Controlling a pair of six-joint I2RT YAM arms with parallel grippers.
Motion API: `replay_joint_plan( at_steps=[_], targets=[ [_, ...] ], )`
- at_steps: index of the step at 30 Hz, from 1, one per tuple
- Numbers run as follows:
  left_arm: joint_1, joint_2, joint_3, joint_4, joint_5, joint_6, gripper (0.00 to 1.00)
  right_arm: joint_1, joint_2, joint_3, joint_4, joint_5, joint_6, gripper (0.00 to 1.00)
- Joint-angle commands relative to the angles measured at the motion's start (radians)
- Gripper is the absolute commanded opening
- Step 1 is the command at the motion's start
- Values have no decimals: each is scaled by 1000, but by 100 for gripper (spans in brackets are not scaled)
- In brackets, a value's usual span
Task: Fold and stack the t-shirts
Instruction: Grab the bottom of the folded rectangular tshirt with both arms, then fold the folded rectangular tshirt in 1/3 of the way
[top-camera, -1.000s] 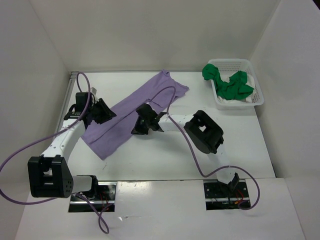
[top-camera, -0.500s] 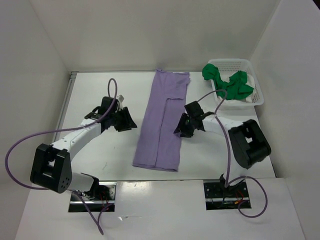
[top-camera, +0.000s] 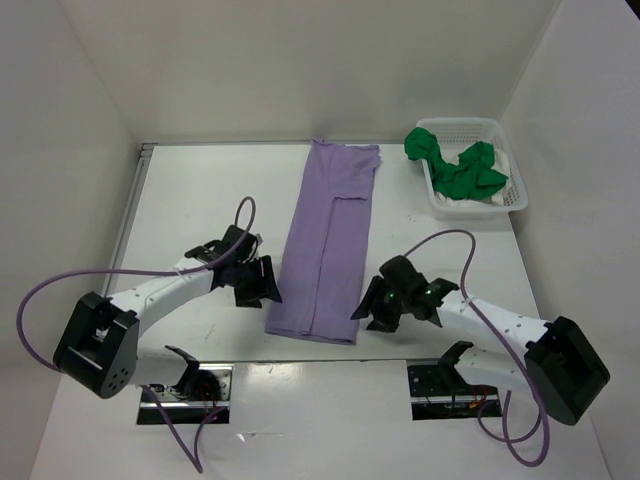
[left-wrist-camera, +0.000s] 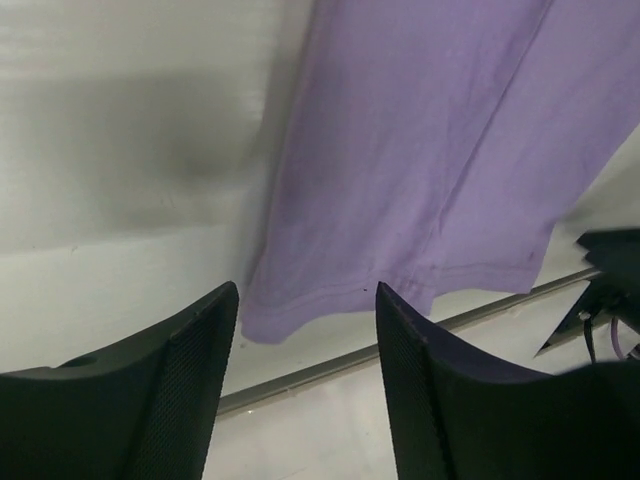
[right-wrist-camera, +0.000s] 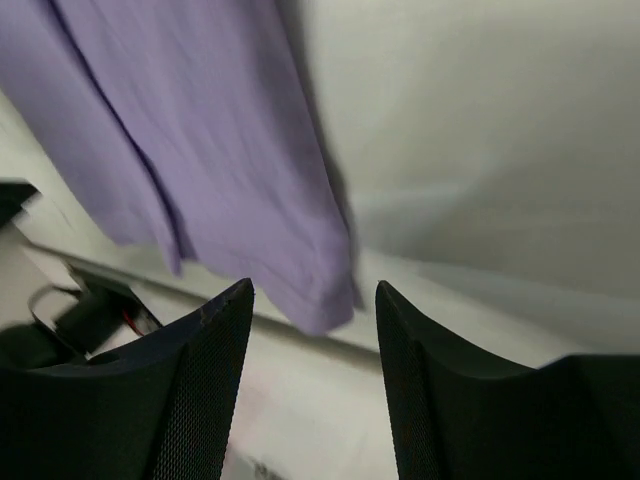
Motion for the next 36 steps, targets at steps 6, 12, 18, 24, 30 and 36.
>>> replay_joint_plan(
  at_steps=[6,12,18,24,30,36],
  targets=[
    [-4,-1,-93,-29,28,-111,67,170,82,-13,74,-40,172,58],
    [-4,32,-147,39,76,-121,53,179,72,-65,113,-31,216,46],
    [-24,42,-165,69,101,-121,46,179,119,-67,161,-31,207,27],
    [-33,42,-156,48,133,-96,14,223,102,-47,117,-40,227,6],
    [-20,-4,-29,-154,173,-17,0,280,-49,43,-84,-66,236,2],
    [97,45,247,-159,98,40,0,-37,-37,197,-202,-63,-56,2]
  ],
)
